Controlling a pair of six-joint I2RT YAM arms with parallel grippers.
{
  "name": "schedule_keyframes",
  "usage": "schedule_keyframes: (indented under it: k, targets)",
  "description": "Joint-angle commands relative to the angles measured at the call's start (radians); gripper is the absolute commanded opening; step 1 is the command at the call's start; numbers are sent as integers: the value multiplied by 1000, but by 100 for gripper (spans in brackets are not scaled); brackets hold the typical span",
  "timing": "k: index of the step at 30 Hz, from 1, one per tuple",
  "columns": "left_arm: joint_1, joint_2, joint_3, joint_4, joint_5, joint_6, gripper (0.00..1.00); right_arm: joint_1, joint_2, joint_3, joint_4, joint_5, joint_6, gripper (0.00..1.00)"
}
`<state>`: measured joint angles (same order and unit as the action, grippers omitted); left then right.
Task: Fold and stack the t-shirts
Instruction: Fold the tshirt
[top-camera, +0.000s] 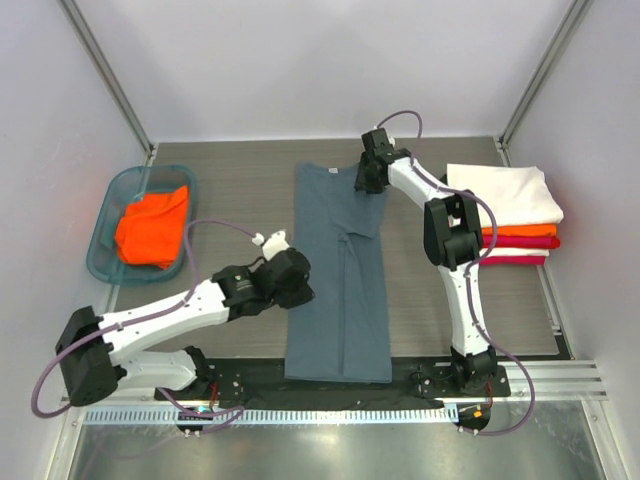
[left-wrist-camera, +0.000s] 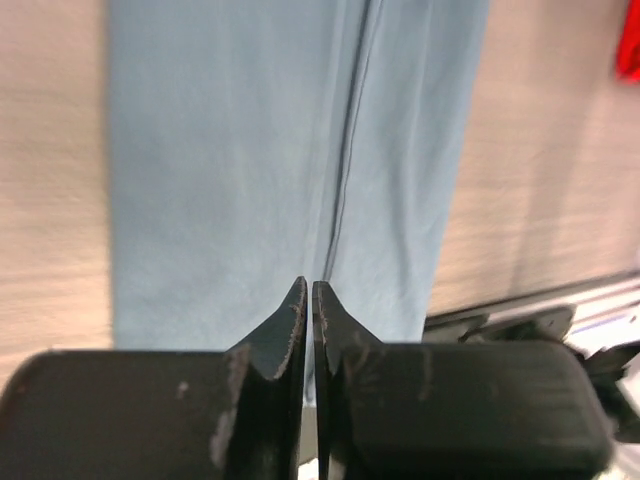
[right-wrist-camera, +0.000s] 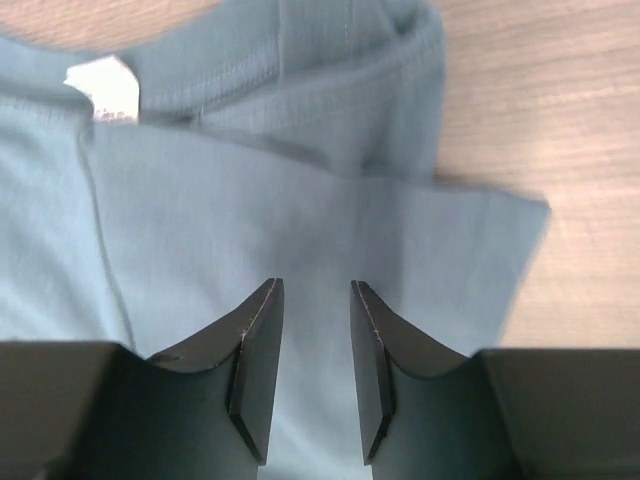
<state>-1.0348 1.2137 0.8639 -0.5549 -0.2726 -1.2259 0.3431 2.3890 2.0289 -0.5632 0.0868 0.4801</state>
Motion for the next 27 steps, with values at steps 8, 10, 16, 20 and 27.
schedule_keyframes:
  k: [8,10,16,20,27]
  targets:
    - [225,-86,3,-92,4,187,3,20,-571,-654,195,-153,-17,22]
    - [239,-80,4,-86,13,207,2,28,-664,-780,198,-159,-17,8]
    - [265,-16,7,-50,30,238,0,91,-864,-1081,214,-160,-5,1]
    - [286,44,18,-1,65,250,0,108,-945,-1183,224,-171,23,1]
    - [297,173,102,32,85,281,0,120,-956,-1195,235,-144,2,1]
